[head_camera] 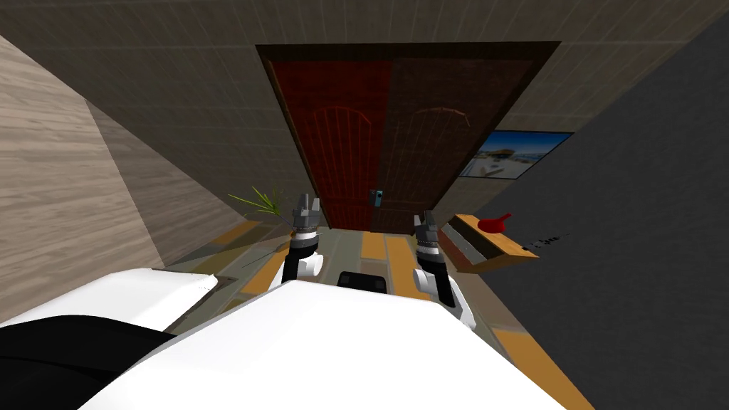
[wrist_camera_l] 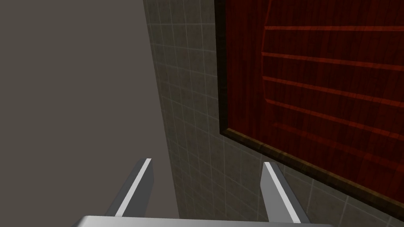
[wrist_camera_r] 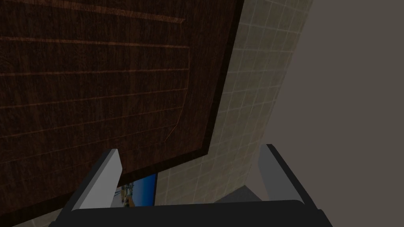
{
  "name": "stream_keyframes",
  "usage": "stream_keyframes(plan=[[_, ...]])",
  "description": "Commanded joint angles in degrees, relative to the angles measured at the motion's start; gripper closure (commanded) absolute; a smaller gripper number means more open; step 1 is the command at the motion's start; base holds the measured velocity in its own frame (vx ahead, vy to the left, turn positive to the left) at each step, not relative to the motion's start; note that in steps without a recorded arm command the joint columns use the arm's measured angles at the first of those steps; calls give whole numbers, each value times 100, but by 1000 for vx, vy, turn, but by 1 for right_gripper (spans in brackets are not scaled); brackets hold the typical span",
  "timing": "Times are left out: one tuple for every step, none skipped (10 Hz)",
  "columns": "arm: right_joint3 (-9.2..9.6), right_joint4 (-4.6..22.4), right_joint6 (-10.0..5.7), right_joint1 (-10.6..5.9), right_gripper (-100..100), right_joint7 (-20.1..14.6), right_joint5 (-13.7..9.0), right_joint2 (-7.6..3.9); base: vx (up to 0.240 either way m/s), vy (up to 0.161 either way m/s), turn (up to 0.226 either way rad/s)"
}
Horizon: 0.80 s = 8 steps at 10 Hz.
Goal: Pull the door open
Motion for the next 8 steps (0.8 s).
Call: stream_keyframes(plan=[[11, 192, 55, -33, -100, -146, 12, -94, 119, 62, -28], [16, 272, 69, -49, -100, -198, 16, -128, 137, 74, -22], [25, 435, 99, -81, -100, -304, 26, -197, 153, 82, -27], [35, 601, 129, -113, -100, -411, 36, -265, 152, 85, -37], [44, 767, 159, -146, -100, -518, 46, -334, 177, 88, -36], [49, 849, 174, -162, -100, -571, 51, -368, 174, 86, -25], [59, 1015, 203, -195, -100, -678, 61, -435, 180, 64, -29], [64, 1097, 218, -211, -100, -732, 66, -468, 155, 58, -16]])
